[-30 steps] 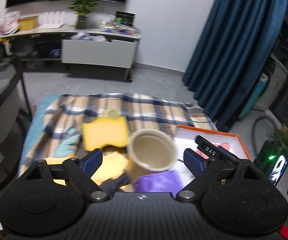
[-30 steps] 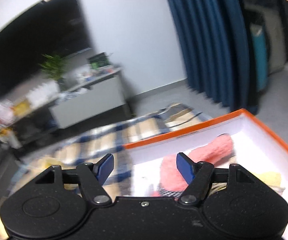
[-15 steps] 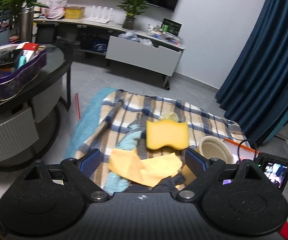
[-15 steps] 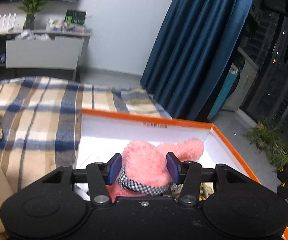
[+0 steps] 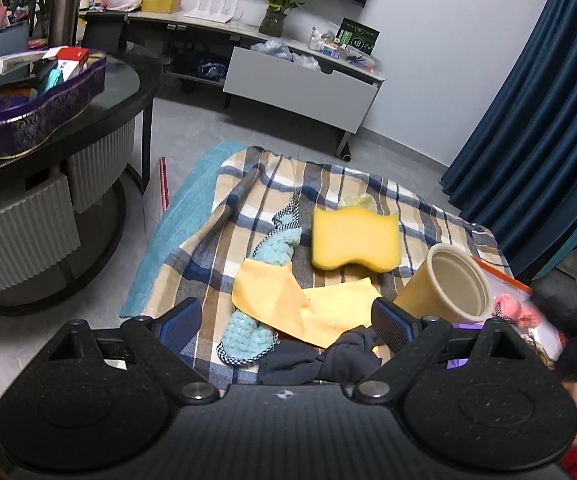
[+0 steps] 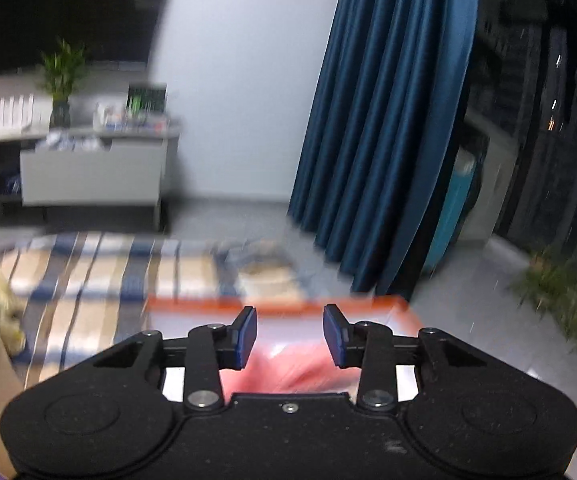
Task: Organize soft objects
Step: 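Move the left tool to the pile and grasp the white mask, then grasp the yellow cloth with the right tool while the left tool holds the white mask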
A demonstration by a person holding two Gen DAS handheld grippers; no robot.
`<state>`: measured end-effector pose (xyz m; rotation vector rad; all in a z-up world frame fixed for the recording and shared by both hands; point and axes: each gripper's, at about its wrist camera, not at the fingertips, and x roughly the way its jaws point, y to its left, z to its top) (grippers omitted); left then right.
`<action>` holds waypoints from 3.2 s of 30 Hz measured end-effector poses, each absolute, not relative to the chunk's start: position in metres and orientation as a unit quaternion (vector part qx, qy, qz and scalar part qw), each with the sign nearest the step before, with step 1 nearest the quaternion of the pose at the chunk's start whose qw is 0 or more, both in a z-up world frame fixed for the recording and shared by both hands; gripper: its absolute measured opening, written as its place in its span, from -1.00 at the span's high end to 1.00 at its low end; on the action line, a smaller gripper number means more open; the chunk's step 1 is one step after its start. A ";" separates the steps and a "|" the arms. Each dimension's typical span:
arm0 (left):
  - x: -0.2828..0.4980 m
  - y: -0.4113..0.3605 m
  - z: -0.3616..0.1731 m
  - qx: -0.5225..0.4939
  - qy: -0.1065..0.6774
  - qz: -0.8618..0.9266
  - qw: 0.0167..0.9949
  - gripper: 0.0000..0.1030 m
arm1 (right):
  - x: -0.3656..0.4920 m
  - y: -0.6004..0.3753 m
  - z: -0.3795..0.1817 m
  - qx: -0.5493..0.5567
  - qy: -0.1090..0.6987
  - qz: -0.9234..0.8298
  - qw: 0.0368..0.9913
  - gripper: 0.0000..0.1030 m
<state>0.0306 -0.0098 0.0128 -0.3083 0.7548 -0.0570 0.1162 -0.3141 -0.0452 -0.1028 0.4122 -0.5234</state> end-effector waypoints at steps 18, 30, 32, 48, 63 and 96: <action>0.023 0.029 -0.028 -0.150 0.402 0.056 0.901 -0.84 | 0.072 -0.213 0.062 -0.008 0.131 0.068 0.989 -0.55; 0.017 0.009 -0.028 -0.146 0.386 -0.012 0.911 -0.86 | 0.030 -0.217 0.059 0.035 0.204 0.090 0.974 -0.58; 0.016 -0.002 -0.029 -0.144 0.383 -0.034 0.912 -0.86 | 0.026 -0.212 0.057 0.027 0.205 0.096 0.974 -0.58; 0.049 -0.075 -0.059 -0.056 0.398 -0.111 0.909 -0.53 | 0.019 -0.214 0.061 0.037 0.220 0.097 0.970 -0.58; 0.009 0.026 -0.007 -0.142 0.320 -0.062 0.935 0.04 | 0.034 -0.168 0.009 0.000 0.315 0.122 0.941 -0.59; -0.004 0.080 -0.024 -0.223 0.305 -0.029 0.925 0.00 | 0.116 -0.084 -0.048 0.004 0.328 0.101 0.939 -0.59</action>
